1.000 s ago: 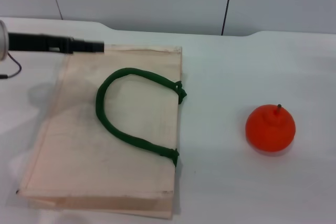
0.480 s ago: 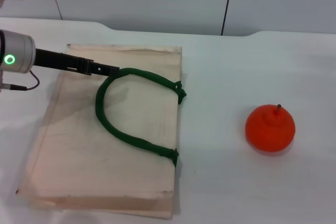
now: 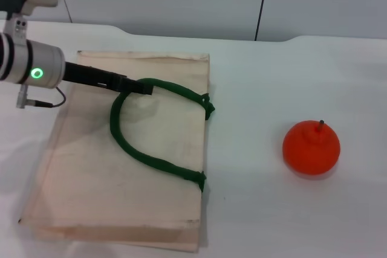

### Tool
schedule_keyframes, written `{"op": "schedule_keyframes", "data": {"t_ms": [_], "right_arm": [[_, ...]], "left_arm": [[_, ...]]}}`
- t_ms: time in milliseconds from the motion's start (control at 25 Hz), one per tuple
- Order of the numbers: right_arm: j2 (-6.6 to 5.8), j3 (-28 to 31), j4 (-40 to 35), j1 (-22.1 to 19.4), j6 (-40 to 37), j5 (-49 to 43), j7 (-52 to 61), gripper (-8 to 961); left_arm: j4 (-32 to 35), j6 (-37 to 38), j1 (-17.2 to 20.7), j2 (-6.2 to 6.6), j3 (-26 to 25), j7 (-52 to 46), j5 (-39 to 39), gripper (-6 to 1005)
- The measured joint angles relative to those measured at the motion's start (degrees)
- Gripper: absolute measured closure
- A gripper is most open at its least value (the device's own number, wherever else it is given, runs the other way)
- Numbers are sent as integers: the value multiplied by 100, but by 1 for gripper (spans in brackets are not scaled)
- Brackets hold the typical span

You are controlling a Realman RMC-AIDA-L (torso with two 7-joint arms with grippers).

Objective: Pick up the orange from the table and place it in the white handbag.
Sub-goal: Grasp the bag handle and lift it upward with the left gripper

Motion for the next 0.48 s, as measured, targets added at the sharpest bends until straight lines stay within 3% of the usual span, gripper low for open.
{"op": "schedule_keyframes", "data": {"t_ms": [480], "right_arm": [[-6, -47, 58, 119, -353, -9, 49, 84]], "left_arm": [[58, -291, -59, -56, 0, -16, 231, 242]]}}
